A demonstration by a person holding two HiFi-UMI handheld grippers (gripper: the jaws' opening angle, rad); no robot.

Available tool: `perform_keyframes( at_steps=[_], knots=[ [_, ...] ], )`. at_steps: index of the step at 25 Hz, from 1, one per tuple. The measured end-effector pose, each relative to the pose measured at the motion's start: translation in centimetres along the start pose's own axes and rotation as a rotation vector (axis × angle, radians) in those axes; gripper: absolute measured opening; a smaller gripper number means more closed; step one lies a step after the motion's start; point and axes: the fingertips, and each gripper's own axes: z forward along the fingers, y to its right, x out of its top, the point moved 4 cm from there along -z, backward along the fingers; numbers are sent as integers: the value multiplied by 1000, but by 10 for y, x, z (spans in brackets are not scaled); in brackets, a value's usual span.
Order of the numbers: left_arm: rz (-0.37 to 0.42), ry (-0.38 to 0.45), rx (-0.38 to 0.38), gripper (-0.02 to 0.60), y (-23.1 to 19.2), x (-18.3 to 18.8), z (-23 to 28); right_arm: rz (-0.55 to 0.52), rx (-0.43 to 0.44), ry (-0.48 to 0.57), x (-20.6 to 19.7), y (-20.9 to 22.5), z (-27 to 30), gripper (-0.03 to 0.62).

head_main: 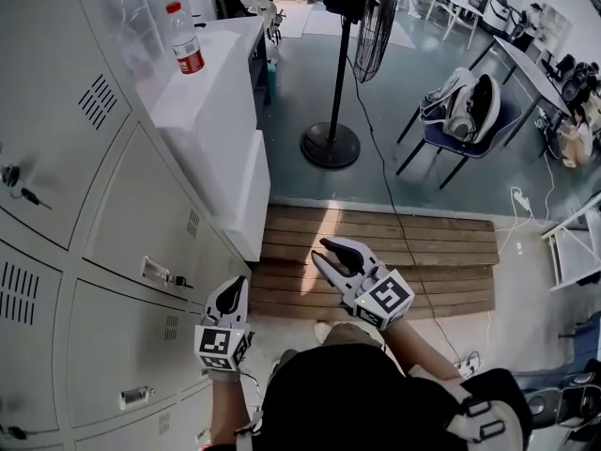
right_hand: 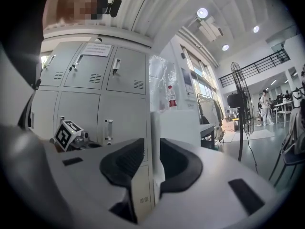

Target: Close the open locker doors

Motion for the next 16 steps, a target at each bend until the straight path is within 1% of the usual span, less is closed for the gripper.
perform_keyframes(
  at_steps=[11, 16],
  knots=[
    [-13, -6, 13, 8, 1, 0, -7, -14, 6, -1, 2, -5, -2, 104],
    [-2, 5, 17, 8, 2, -1, -10, -22, 12, 3, 2, -8, -3, 104]
  ],
)
